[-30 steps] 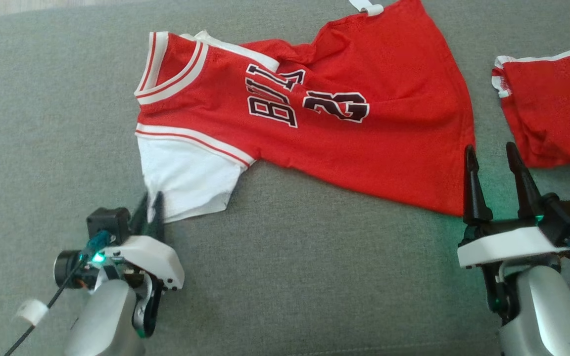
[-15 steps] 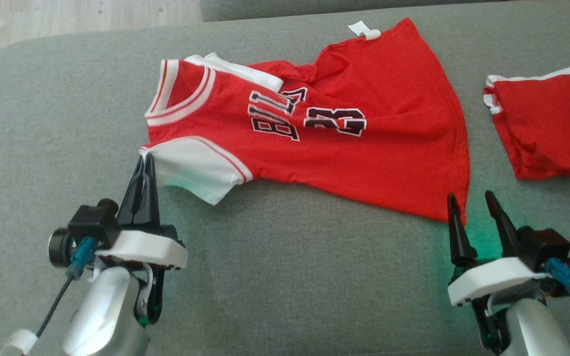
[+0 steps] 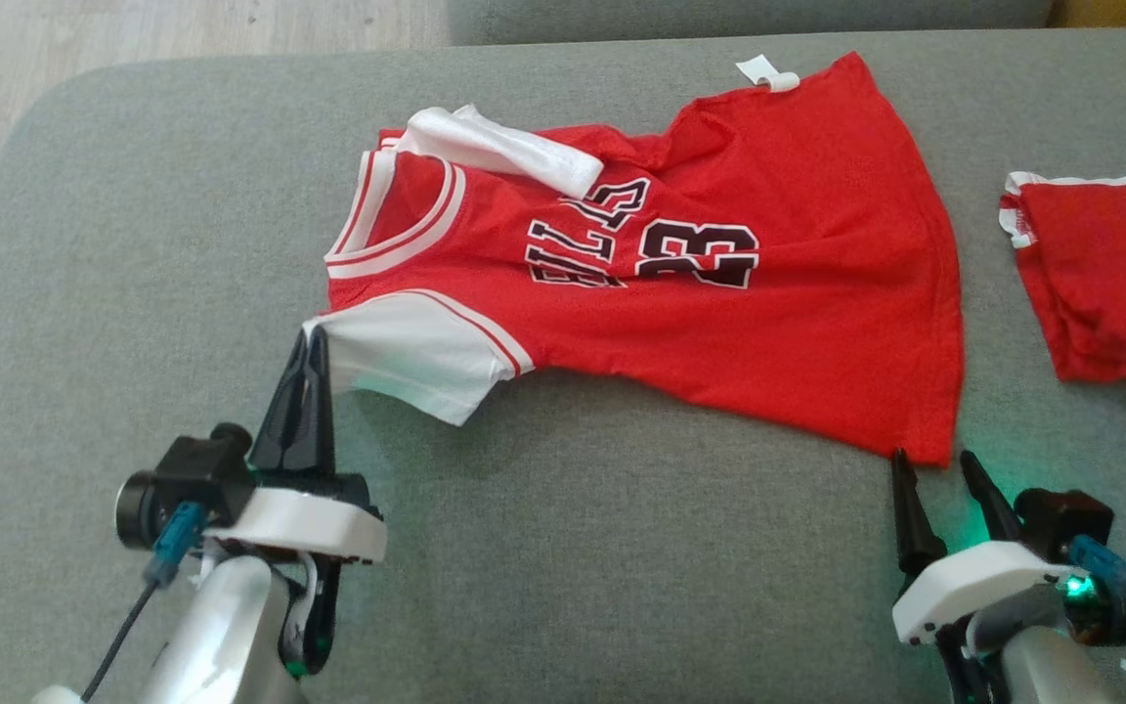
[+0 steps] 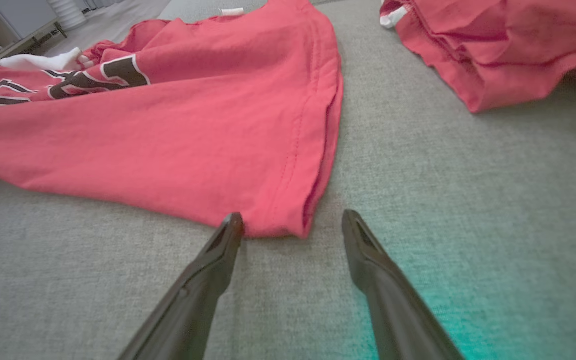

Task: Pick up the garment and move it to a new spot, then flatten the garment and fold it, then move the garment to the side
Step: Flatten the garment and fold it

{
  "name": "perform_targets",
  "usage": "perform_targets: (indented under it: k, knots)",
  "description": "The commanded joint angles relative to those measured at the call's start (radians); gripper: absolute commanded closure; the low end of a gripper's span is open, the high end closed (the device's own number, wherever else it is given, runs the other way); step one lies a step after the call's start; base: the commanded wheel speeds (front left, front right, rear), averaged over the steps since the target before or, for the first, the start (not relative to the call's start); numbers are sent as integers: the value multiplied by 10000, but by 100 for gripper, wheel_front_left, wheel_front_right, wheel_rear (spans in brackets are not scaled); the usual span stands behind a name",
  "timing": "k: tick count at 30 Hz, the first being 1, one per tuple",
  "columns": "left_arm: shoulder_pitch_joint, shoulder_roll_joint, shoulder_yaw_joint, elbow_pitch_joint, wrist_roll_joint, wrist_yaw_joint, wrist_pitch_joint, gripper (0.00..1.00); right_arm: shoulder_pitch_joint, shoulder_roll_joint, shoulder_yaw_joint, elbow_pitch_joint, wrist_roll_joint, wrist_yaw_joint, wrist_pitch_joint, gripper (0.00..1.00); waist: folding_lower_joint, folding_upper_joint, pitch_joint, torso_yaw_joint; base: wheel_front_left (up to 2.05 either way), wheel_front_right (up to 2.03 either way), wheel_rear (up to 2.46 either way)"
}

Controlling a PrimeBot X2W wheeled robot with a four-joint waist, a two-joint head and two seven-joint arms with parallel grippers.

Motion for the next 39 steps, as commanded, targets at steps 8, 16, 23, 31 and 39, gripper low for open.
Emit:
perform_targets:
  k: [8,16,23,31,39]
  knots:
    - [-259,130,174,-627,63,-214,-126,100,-846,-54,342,573,-198,-7,-111,0,0,0,148,96,0,0,0]
    - [-331,174,310,-554,-40,-262,-132,100,-1181,-54,643,880,-34,-7,-414,100,0,0,66,85,0,0,0]
    - [-276,252,693,-1009,-357,-345,-135,100,-1425,-54,892,65,227,-7,-952,100,0,0,-375,-55,0,0,0]
    - [-1529,390,916,-2514,-912,-693,515,100,-2121,-54,992,-2189,-174,-7,-1043,100,0,0,-936,-141,0,0,0]
    - [-2958,494,1642,-4370,-1773,-516,1377,100,-3453,-468,1290,-4114,-421,-7,-184,100,0,0,-1620,-283,0,0,0]
